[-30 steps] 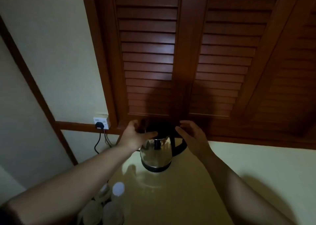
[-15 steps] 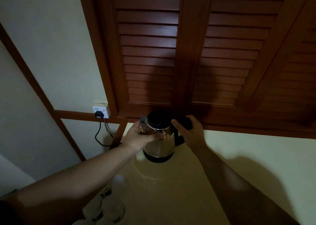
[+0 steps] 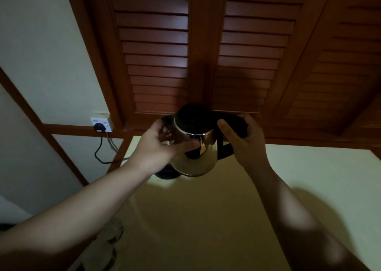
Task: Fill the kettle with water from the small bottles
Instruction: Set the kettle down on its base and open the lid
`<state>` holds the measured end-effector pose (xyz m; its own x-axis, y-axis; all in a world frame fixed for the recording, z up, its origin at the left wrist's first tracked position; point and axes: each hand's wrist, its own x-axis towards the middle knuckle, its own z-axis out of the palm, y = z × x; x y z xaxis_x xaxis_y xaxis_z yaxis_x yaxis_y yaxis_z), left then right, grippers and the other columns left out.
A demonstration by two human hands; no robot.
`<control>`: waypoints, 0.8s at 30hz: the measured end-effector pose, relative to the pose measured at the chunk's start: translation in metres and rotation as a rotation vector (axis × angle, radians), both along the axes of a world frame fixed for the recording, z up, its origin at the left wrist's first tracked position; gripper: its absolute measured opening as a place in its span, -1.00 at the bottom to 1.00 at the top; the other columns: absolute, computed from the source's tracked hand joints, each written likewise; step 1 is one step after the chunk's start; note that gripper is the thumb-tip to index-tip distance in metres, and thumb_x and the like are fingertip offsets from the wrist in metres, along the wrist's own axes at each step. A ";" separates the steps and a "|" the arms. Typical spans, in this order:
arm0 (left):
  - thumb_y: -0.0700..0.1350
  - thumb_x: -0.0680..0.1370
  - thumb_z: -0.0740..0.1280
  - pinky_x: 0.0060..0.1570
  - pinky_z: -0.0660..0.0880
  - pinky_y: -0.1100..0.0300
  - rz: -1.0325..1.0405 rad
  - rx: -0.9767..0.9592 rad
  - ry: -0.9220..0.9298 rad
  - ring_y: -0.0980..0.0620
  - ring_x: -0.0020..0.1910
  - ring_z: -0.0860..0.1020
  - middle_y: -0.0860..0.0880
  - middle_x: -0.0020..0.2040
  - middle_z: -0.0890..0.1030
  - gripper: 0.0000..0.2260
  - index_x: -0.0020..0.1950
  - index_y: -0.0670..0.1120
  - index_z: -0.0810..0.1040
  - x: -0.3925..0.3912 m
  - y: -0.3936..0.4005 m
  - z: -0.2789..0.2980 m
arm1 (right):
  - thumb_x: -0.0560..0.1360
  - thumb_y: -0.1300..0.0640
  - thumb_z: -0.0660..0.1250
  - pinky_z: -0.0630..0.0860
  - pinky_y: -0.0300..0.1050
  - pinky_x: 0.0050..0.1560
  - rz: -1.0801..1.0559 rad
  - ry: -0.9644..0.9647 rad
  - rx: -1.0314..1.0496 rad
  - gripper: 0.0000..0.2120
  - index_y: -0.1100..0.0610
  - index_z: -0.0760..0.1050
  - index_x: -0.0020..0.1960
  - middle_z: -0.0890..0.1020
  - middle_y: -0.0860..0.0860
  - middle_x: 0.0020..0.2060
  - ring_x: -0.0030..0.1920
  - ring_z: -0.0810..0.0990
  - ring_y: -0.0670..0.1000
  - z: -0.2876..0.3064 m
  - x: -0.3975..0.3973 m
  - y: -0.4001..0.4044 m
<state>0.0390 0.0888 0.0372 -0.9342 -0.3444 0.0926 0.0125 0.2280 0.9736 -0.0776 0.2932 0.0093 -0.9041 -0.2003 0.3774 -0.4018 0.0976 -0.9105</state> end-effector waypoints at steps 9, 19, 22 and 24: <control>0.25 0.13 0.67 0.31 0.51 0.03 0.033 -0.005 -0.120 0.22 0.19 0.60 0.24 0.14 0.66 -0.27 0.25 0.20 0.54 0.019 0.062 -0.052 | 0.41 -0.28 0.48 0.63 -0.15 -0.14 -0.034 -0.092 0.025 -0.50 0.14 0.58 0.04 0.73 -0.01 -0.16 -0.14 0.73 -0.08 -0.053 0.027 0.059; 0.06 0.20 0.67 0.01 0.49 0.51 0.034 0.079 -0.131 0.35 0.15 0.56 0.15 0.21 0.63 -0.23 0.36 0.09 0.47 0.036 0.084 -0.107 | 0.43 -0.28 0.47 0.67 0.10 -0.13 -0.006 -0.157 0.135 -0.60 0.01 0.55 0.02 0.70 0.01 -0.18 -0.17 0.72 0.08 -0.095 0.044 0.079; 0.06 0.20 0.68 0.04 0.51 0.43 0.028 0.083 -0.142 0.33 0.16 0.56 0.15 0.19 0.64 -0.23 0.35 0.08 0.47 0.037 0.087 -0.115 | 0.48 -0.28 0.47 0.68 0.18 -0.11 -0.003 -0.154 0.172 -0.61 0.02 0.54 0.04 0.69 0.00 -0.18 -0.16 0.72 0.06 -0.103 0.048 0.085; 0.02 0.23 0.70 0.08 0.53 0.35 0.031 0.078 -0.142 0.31 0.18 0.57 0.15 0.18 0.65 -0.27 0.33 0.11 0.46 0.037 0.090 -0.118 | 0.51 -0.35 0.44 0.70 0.05 -0.10 0.006 -0.136 0.186 -0.57 -0.01 0.52 0.09 0.68 -0.07 -0.12 -0.10 0.72 -0.03 -0.105 0.051 0.089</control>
